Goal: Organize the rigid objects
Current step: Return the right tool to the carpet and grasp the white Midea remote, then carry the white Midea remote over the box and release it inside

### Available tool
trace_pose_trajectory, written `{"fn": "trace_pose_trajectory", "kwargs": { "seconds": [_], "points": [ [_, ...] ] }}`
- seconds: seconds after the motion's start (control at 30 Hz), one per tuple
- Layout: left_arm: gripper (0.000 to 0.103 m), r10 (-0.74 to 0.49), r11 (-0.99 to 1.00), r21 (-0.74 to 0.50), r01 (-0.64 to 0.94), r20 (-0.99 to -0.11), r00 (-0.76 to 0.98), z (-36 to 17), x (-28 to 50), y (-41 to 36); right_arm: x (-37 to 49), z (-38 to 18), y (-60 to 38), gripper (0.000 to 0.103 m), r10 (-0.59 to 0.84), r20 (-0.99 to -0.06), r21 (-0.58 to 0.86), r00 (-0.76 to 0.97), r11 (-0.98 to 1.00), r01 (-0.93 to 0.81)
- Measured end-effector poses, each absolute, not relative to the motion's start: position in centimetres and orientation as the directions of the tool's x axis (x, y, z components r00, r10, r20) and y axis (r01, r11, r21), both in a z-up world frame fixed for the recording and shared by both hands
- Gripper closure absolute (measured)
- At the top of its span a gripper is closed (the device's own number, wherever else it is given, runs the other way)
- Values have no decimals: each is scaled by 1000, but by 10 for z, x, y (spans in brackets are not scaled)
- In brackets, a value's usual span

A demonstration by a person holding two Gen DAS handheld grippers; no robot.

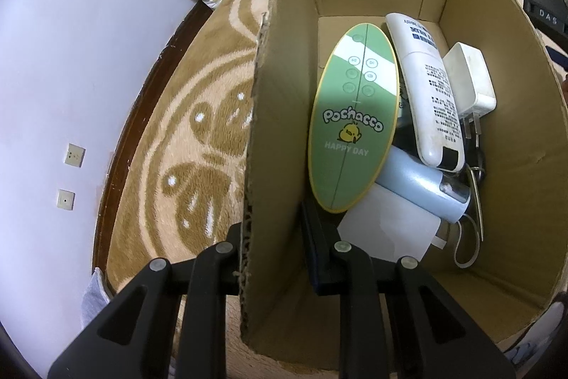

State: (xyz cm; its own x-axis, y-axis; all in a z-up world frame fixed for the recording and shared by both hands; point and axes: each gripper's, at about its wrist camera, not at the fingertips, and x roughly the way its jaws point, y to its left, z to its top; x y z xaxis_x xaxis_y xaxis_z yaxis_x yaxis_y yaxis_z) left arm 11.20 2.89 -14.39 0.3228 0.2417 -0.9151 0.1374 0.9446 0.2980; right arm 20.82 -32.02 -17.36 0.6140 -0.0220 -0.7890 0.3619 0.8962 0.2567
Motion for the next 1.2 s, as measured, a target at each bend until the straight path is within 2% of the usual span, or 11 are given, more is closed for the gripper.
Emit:
{"fn": "trace_pose_trajectory", "kwargs": {
  "seconds": [0.23,0.3,0.4,0.53,0.67,0.7,0.93,1.2],
  "points": [
    [82,248,940,307,148,-915,317,-145,114,26,218,-177,-313,1,-76,-795,192,602,910,368],
    [81,250,939,308,151,-916,315,-144,115,26,224,-178,-311,8,-117,-806,143,580,912,383],
    [81,250,939,307,152,-917,311,-144,116,24,228,-180,-311,12,-156,-818,120,554,895,430],
    [82,240,947,290,141,-925,293,-143,121,26,230,-179,-311,28,-221,-820,80,528,869,489],
    [81,224,954,270,132,-931,287,-142,122,30,228,-176,-311,48,-257,-828,55,498,847,529],
    [82,227,952,274,134,-930,287,-142,122,30,226,-175,-310,50,-259,-829,52,496,847,528],
    [82,239,948,287,135,-927,290,-144,123,28,207,-162,-299,52,-192,-828,79,526,890,449],
    [82,239,948,287,137,-927,289,-141,124,29,176,-117,-276,52,-71,-762,187,644,928,323]
  ]
}}
